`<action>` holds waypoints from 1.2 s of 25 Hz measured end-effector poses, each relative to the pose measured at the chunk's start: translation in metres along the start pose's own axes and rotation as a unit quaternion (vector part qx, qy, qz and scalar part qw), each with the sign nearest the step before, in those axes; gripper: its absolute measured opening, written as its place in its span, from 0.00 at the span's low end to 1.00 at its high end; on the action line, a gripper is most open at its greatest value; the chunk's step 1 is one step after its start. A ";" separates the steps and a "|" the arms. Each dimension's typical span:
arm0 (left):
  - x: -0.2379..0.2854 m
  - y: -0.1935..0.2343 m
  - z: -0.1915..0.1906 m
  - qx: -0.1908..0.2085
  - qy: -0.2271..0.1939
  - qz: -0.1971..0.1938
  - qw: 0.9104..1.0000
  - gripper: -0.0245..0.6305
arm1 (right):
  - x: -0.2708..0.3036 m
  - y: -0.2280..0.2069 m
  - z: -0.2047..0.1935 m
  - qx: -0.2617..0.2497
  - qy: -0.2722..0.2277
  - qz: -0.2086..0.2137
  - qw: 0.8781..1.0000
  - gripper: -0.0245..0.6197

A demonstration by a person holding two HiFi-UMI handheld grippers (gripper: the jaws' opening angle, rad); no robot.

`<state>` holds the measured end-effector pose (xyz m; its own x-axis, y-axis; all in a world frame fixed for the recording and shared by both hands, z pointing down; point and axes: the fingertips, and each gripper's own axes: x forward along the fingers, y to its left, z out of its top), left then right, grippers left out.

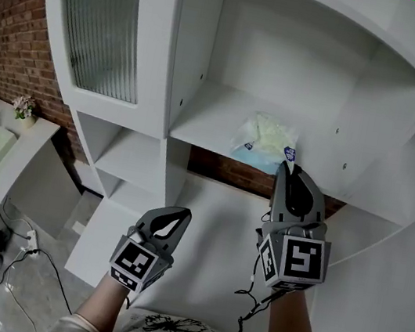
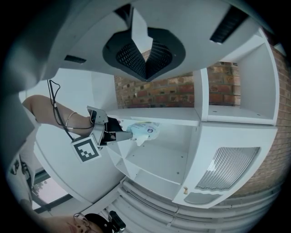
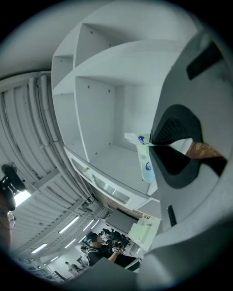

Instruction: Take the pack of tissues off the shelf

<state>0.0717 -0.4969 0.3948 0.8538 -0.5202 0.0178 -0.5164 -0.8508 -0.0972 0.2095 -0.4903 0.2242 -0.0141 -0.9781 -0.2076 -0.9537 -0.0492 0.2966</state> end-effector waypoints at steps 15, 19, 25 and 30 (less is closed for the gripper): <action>-0.019 -0.007 -0.005 -0.011 0.007 0.010 1.000 0.06 | -0.067 0.066 -0.042 0.054 -0.006 0.063 0.997 0.06; -0.023 -0.009 -0.007 -0.014 0.008 0.012 1.000 0.06 | -0.080 0.077 -0.083 0.072 0.026 0.069 0.995 0.06; -0.024 -0.010 -0.016 -0.022 0.018 0.010 1.000 0.06 | -0.106 0.088 -0.130 0.098 0.060 0.061 0.991 0.05; -0.020 -0.013 -0.026 -0.027 0.026 0.004 0.999 0.06 | -0.118 0.089 -0.156 0.104 0.087 0.049 0.990 0.05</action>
<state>0.0601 -0.4772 0.4211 0.8462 -0.5284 0.0686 -0.5265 -0.8490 -0.0444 0.1734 -0.4106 0.4209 -0.0752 -0.9970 -0.0186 -0.9917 0.0728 0.1061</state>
